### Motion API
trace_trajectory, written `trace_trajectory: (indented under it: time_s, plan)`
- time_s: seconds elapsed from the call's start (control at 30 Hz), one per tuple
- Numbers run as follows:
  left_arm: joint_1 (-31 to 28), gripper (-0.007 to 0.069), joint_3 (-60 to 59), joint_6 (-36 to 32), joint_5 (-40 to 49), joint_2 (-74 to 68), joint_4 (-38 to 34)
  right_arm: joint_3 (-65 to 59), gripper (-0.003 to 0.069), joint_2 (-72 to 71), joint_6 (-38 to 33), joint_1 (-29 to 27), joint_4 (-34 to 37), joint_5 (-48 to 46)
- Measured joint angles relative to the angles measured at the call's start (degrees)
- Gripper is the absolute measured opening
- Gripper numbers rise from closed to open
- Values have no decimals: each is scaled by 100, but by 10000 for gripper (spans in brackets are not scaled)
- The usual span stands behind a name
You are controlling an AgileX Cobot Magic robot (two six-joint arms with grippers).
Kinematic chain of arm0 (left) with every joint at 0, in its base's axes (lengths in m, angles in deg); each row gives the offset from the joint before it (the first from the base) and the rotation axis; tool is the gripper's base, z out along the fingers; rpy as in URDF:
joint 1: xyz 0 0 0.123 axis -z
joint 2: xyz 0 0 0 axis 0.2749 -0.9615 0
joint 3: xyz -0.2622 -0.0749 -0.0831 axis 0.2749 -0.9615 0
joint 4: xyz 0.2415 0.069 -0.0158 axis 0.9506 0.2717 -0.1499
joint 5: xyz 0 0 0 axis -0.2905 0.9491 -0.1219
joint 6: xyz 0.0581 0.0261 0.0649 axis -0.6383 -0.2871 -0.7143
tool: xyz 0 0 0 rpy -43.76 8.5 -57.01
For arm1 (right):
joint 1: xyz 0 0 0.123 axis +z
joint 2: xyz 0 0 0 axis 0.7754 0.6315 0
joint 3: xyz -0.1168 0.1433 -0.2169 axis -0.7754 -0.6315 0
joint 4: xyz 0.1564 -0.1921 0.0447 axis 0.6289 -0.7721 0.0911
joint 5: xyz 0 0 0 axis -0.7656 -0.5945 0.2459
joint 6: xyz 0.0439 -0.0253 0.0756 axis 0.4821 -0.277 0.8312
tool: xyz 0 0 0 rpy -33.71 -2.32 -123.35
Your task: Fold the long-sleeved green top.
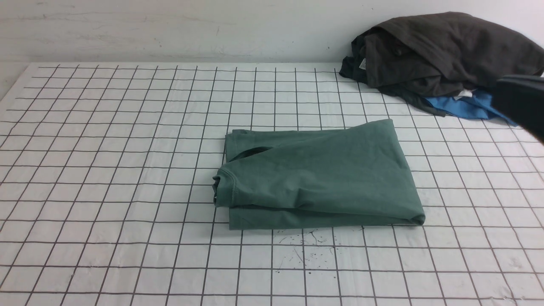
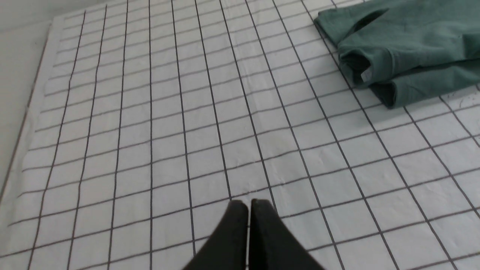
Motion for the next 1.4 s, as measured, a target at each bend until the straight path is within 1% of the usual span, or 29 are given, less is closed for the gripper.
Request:
trace_trajectory:
  time_s: [0.1,0.27,1.4]
  plan:
    - [0,-8,-219,0,-274,262,0,-179,-14,-237,0,0,11,444]
    - [0,-8,-295,0,-286,324,0,-201,-14,-289,-5,0,11,779]
    - [0,-8,-295,0,-276,329,0,-208,-14,-289,0,0,13,828]
